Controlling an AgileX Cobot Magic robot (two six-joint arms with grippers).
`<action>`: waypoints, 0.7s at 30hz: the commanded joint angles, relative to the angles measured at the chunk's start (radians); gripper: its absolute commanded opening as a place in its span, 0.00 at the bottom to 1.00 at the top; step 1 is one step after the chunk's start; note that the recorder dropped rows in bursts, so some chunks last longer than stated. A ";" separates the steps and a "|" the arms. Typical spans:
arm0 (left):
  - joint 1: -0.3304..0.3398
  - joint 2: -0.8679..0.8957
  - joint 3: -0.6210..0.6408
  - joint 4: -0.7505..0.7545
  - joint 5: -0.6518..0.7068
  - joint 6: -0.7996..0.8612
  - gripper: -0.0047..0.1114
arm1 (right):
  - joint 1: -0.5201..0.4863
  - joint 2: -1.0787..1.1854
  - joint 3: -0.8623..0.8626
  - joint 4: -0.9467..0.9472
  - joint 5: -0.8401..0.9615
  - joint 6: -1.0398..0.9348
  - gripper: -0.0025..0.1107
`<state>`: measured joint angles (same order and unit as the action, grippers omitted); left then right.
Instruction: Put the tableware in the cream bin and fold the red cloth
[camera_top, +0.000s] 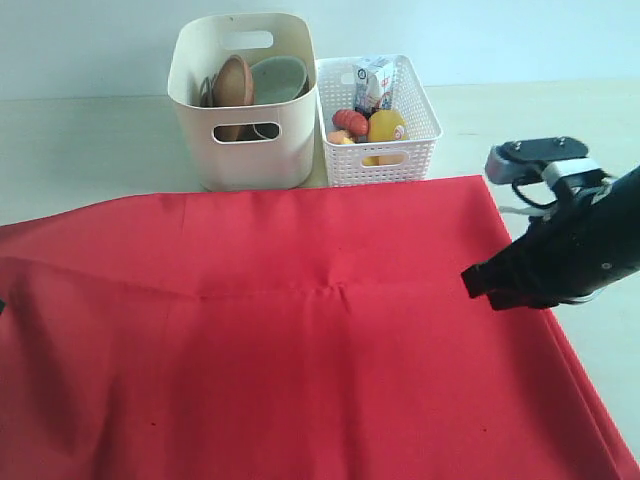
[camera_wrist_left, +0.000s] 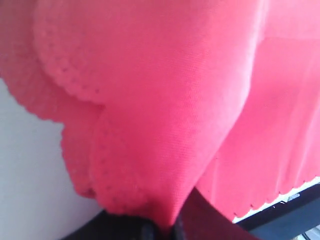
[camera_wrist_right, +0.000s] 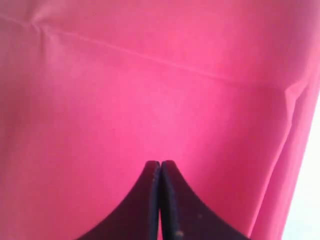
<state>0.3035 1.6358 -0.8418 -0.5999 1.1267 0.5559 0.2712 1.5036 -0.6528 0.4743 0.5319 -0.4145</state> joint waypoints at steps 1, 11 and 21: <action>0.006 -0.045 -0.042 -0.033 0.076 -0.014 0.04 | 0.056 0.098 -0.006 -0.076 -0.080 0.067 0.02; -0.028 -0.080 -0.104 -0.221 0.094 -0.052 0.04 | 0.112 0.240 -0.006 -0.100 -0.156 0.104 0.02; -0.227 -0.074 -0.104 -0.229 0.094 -0.108 0.04 | 0.112 0.278 -0.006 -0.100 -0.186 0.114 0.02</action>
<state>0.1232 1.5619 -0.9397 -0.7993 1.2158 0.4710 0.3822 1.7478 -0.6671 0.3862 0.3639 -0.3036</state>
